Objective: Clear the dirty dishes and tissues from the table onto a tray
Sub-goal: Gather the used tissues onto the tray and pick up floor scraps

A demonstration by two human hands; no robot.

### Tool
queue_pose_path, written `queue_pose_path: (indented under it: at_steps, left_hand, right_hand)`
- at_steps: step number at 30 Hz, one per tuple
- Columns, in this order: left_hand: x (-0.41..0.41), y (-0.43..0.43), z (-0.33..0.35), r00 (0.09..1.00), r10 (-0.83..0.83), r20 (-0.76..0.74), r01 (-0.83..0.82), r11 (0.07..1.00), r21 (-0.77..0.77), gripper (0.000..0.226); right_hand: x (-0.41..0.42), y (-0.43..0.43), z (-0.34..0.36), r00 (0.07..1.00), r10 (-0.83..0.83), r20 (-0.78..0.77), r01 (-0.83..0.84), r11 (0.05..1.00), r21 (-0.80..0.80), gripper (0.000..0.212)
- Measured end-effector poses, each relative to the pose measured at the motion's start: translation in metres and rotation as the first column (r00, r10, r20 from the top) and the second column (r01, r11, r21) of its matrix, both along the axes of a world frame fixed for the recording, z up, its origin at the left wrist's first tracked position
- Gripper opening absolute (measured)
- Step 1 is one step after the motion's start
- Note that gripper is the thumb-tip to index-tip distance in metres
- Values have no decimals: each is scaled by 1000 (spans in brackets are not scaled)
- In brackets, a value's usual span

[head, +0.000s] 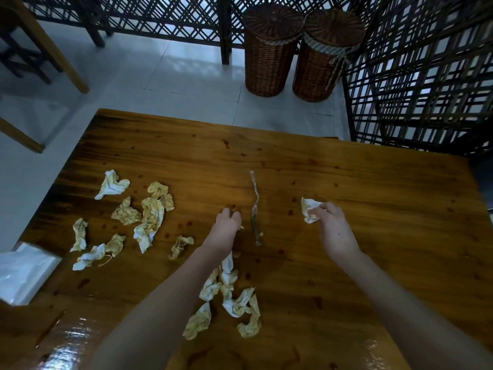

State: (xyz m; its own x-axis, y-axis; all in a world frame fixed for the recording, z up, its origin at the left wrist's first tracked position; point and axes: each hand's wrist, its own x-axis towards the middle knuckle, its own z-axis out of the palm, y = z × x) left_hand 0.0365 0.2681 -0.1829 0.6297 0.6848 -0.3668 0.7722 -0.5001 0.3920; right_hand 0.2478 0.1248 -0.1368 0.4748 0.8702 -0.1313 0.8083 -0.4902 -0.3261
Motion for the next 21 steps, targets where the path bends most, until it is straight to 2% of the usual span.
queue_pose_path:
  at_steps: [4, 9, 14, 19, 21]
  left_hand:
    - [-8, 10, 8, 998, 20, 63, -23, 999, 46, 37]
    - [-20, 10, 17, 995, 8, 102, -13, 999, 47, 27]
    - [-27, 0, 17, 996, -83, -17, 82, 995, -51, 30]
    - [-32, -13, 8, 989, -87, -119, 64, 982, -180, 66]
    - [-35, -17, 3, 987, -115, -116, 95, 982, -166, 69]
  right_hand:
    - [-1, -2, 7, 1000, -15, -6, 15, 1000, 3, 57]
    - [-8, 0, 14, 1000, -14, -15, 14, 1000, 10, 55]
    - [-10, 0, 17, 1000, -11, -19, 12, 1000, 22, 53]
    - [-10, -1, 17, 1000, -6, -19, 6, 1000, -1, 54]
    - [-11, -1, 17, 1000, -1, -19, 1, 1000, 2, 55]
